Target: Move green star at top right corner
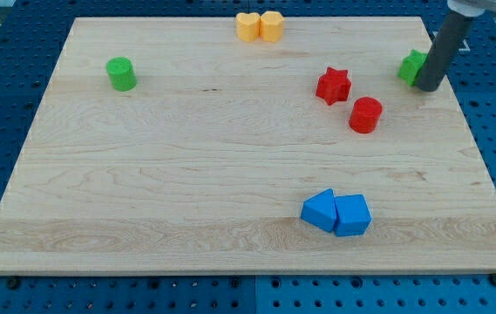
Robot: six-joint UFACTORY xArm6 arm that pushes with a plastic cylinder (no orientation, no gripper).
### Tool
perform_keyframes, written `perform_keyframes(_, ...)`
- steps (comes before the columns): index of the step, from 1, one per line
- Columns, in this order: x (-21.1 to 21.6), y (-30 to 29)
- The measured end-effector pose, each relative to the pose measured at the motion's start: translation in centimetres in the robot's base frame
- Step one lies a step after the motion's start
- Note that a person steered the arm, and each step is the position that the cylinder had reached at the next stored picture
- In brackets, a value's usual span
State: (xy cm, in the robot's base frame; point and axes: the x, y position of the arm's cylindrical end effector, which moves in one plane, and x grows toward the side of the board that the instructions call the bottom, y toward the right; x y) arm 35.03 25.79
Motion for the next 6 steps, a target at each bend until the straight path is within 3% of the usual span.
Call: perform_keyframes(6, -2.3, -1.8)
